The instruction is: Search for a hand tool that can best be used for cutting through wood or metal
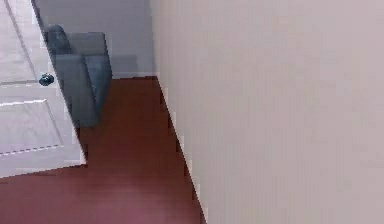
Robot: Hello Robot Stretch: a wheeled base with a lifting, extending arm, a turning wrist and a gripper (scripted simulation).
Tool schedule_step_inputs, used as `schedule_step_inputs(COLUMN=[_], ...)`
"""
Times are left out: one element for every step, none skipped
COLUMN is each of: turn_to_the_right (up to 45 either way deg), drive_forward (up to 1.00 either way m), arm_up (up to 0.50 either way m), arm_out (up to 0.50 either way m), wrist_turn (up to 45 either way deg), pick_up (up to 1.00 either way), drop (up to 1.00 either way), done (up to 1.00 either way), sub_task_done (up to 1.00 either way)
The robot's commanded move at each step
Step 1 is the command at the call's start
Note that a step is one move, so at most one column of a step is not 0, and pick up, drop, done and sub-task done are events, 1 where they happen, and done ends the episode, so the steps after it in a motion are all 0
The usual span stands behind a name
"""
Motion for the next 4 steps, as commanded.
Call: schedule_step_inputs(turn_to_the_right=[-45.0,-21.0,0.0,0.0], drive_forward=[0.00,0.00,0.95,0.30], arm_up=[0.00,0.00,0.00,0.00], arm_out=[0.00,0.00,0.00,0.00], wrist_turn=[0.0,0.0,0.0,0.0], pick_up=[0.00,0.00,0.00,0.00], drop=[0.00,0.00,0.00,0.00], done=[0.00,0.00,0.00,0.00], sub_task_done=[0.00,0.00,0.00,0.00])
